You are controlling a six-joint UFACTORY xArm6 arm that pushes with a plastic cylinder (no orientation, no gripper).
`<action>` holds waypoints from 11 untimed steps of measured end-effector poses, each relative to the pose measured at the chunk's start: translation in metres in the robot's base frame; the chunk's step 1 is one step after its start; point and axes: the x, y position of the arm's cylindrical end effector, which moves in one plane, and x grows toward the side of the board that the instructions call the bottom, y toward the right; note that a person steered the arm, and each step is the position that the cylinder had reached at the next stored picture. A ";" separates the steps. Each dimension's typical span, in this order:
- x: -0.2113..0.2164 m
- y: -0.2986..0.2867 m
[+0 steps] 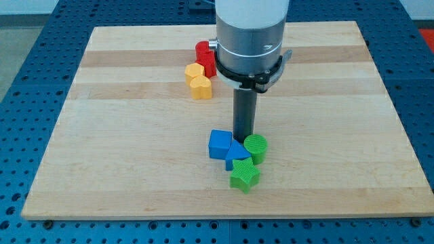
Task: Push the yellow hexagon with yellow heart towards the left of the red star
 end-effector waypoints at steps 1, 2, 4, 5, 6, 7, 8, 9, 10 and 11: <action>0.000 0.000; -0.005 0.000; -0.031 -0.025; -0.061 -0.047; -0.087 -0.064; -0.092 -0.068; -0.100 -0.069; -0.107 -0.070; -0.114 -0.070; -0.117 -0.071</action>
